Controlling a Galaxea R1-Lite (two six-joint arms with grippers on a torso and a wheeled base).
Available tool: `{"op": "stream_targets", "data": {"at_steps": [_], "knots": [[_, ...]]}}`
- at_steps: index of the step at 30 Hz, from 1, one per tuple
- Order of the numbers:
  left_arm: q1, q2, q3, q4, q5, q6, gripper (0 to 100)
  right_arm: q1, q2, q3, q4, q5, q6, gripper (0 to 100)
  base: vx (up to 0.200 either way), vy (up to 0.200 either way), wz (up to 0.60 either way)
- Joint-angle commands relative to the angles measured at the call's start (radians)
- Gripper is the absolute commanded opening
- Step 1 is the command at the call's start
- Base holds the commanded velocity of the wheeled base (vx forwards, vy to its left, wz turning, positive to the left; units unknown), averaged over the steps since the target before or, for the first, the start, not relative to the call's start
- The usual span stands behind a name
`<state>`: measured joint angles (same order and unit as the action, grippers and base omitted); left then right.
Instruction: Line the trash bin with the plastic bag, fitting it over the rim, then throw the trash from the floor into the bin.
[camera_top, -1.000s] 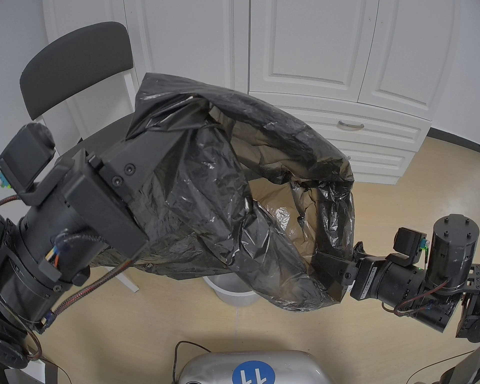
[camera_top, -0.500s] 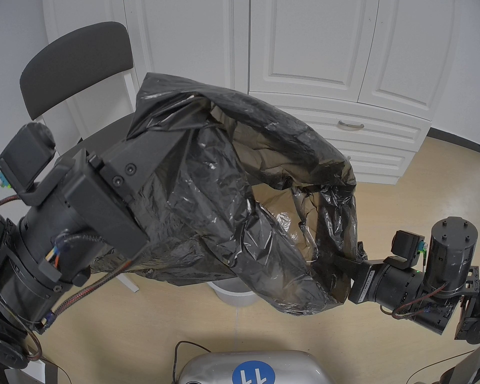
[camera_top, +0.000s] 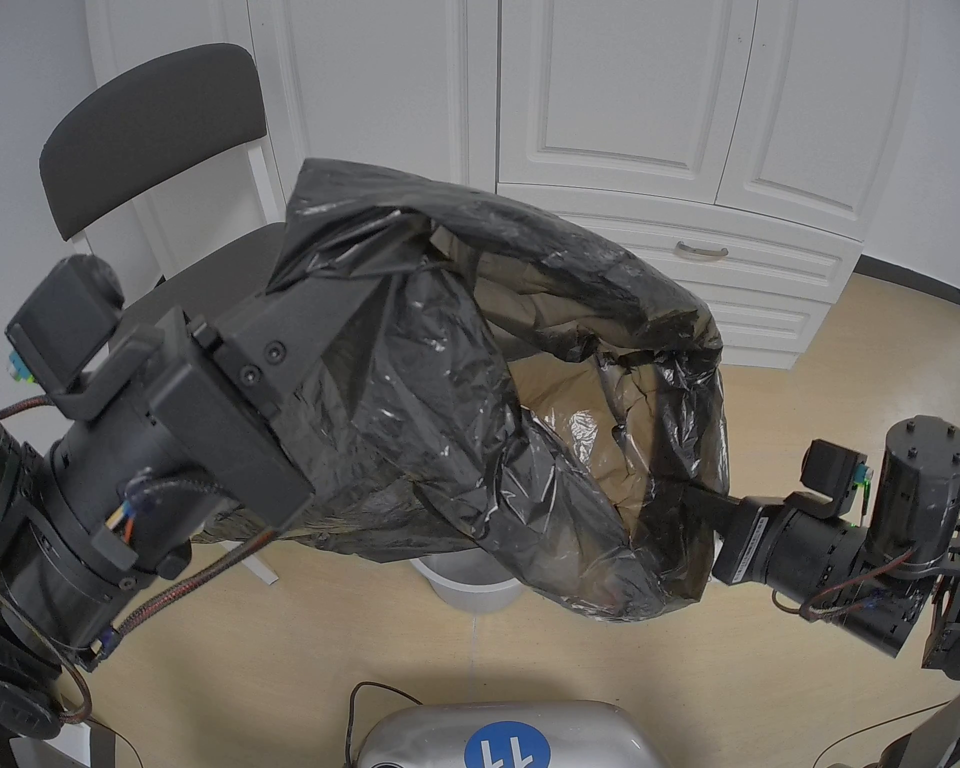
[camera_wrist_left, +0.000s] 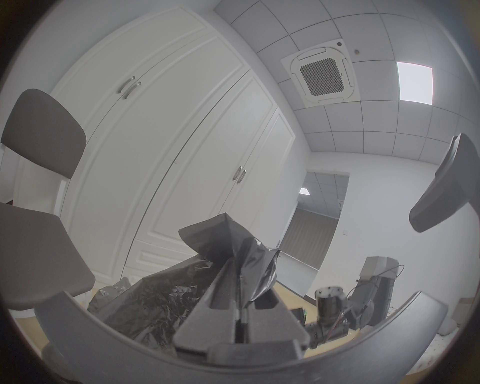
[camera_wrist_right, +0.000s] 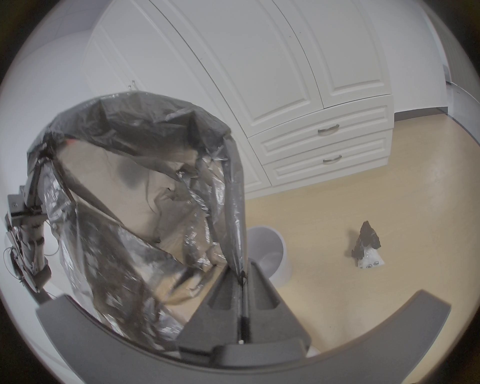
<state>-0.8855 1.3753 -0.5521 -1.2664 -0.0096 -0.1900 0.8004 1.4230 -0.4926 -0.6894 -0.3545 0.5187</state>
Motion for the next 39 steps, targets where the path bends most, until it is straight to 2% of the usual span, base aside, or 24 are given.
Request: {"op": "stream_targets", "data": {"at_steps": [1, 3, 6, 13, 16, 23, 24, 27, 31, 36, 39], "knots": [[0.013, 0.027, 0.008, 0.018, -0.006, -0.008, 0, -0.033, -0.065, -0.024, 0.005, -0.014, -0.011, 0, 0.0, 0.0, 0.0], [0.062, 0.099, 0.008, 0.099, 0.0, -0.006, 0, -0.086, -0.121, -0.044, 0.013, -0.015, -0.049, 0, 0.0, 0.0, 0.0], [0.094, 0.151, 0.001, 0.177, -0.001, -0.005, 0, -0.129, -0.162, -0.049, 0.013, -0.015, -0.085, 0, 0.0, 0.0, 0.0], [0.129, 0.235, -0.002, 0.297, -0.009, -0.006, 0, -0.135, -0.162, -0.055, 0.013, -0.015, -0.095, 0, 0.0, 0.0, 0.0], [0.132, 0.258, -0.002, 0.308, -0.009, -0.006, 0, -0.133, -0.136, -0.047, 0.014, -0.015, -0.095, 0, 0.0, 0.0, 0.0], [0.195, 0.297, -0.012, 0.311, -0.006, 0.0, 0, -0.119, -0.029, -0.009, 0.008, -0.037, -0.098, 0, 0.0, 0.0, 0.0], [0.246, 0.309, -0.026, 0.311, -0.006, 0.003, 0, -0.119, 0.036, 0.008, 0.004, -0.069, -0.111, 0, 0.0, 0.0, 0.0], [0.306, 0.311, -0.043, 0.329, -0.009, 0.004, 0, -0.121, 0.074, 0.029, 0.004, -0.112, -0.149, 0, 0.0, 0.0, 0.0], [0.364, 0.304, -0.081, 0.404, -0.013, 0.003, 0, -0.122, 0.085, 0.062, 0.004, -0.123, -0.2, 0, 0.0, 0.0, 0.0], [0.393, 0.303, -0.109, 0.453, -0.009, 0.003, 0, -0.13, 0.106, 0.085, 0.004, -0.15, -0.238, 0, 0.0, 0.0, 0.0], [0.395, 0.306, -0.118, 0.455, 0.0, 0.001, 0, -0.133, 0.142, 0.081, 0.002, -0.196, -0.24, 0, 0.0, 0.0, 0.0]]}}
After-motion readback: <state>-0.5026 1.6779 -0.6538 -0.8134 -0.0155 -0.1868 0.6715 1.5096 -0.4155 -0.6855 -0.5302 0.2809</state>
